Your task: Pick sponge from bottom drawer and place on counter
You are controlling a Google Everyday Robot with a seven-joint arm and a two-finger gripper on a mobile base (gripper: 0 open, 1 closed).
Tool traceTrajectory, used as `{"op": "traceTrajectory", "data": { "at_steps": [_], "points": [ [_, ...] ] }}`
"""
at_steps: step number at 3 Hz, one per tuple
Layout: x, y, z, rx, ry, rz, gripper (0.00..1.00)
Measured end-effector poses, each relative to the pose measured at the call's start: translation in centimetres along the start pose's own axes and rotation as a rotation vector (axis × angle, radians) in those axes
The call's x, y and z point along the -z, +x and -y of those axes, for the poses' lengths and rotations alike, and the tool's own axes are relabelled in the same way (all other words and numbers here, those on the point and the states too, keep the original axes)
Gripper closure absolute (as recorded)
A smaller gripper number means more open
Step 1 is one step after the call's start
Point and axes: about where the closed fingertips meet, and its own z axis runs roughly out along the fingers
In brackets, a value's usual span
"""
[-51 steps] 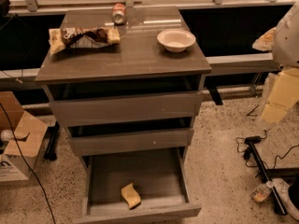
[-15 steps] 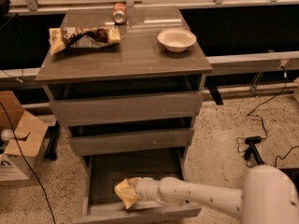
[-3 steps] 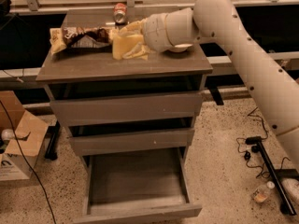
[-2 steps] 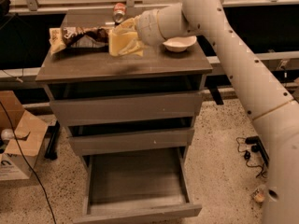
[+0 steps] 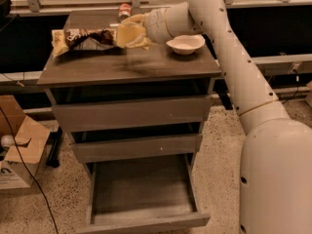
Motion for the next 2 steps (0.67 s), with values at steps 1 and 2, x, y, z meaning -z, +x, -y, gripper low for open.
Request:
{"op": "traceTrajectory", "data": {
  "at_steps": [1, 2],
  "points": [
    [0.0, 0.0, 0.0, 0.0, 0.0, 0.0, 0.11],
    [0.0, 0.0, 0.0, 0.0, 0.0, 0.0, 0.0]
  ]
}}
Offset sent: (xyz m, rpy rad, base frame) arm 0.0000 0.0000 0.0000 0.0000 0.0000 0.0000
